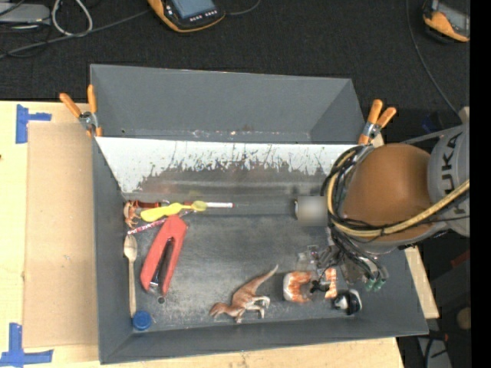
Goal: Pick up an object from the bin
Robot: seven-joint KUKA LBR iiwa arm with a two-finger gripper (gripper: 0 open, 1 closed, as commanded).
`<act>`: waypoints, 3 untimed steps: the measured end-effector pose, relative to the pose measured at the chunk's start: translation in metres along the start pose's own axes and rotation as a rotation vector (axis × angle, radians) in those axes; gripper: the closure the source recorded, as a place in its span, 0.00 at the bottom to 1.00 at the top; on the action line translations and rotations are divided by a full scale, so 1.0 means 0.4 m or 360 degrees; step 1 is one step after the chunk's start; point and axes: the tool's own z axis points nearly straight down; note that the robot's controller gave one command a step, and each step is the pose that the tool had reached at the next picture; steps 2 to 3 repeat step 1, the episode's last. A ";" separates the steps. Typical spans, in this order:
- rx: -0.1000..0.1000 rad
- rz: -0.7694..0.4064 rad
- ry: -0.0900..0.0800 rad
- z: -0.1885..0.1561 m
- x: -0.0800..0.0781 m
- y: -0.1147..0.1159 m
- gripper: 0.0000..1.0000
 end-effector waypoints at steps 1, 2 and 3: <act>-0.0001 0.0074 0.0004 -0.209 -0.034 -0.016 1.00; -0.0001 0.0074 0.0004 -0.209 -0.034 -0.016 1.00; -0.0001 0.0074 0.0004 -0.209 -0.034 -0.016 1.00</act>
Offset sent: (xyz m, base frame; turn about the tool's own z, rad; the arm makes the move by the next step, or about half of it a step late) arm -0.0097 -0.0091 0.1829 -0.0242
